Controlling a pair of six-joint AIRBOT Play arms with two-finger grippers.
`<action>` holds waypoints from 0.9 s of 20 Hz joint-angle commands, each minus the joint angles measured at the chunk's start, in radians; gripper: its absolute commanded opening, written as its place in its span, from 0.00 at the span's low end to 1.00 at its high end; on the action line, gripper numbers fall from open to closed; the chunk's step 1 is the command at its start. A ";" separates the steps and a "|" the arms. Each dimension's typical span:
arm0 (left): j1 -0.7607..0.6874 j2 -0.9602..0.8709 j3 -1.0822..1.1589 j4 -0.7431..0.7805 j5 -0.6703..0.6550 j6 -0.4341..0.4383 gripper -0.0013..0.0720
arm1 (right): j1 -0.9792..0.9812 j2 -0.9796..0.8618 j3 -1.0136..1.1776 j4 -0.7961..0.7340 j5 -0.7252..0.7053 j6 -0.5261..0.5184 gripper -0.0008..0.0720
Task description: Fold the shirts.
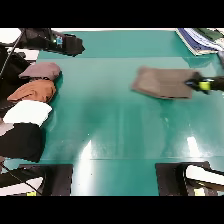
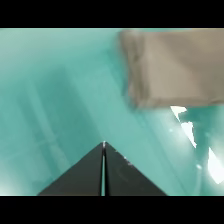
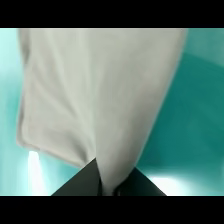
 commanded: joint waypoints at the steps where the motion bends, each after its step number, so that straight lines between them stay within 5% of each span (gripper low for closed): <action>1: -0.036 0.001 0.001 0.002 0.045 0.000 0.06 | -0.310 0.127 -0.058 -0.080 -0.017 0.021 0.03; 6: -0.037 0.001 0.001 0.002 0.045 0.000 0.06 | -0.509 0.216 -0.132 -0.220 -0.032 0.098 0.03; 13: -0.037 0.001 0.001 0.002 0.040 0.000 0.06 | -0.389 0.217 -0.221 -0.220 0.079 0.098 0.05; 16: -0.037 0.001 0.001 0.002 0.037 0.009 0.06 | -0.353 0.220 -0.210 -0.274 0.142 0.096 0.57; 18: -0.037 0.001 0.001 0.002 0.032 0.027 0.06 | -0.354 0.221 -0.164 -0.418 0.231 0.095 0.75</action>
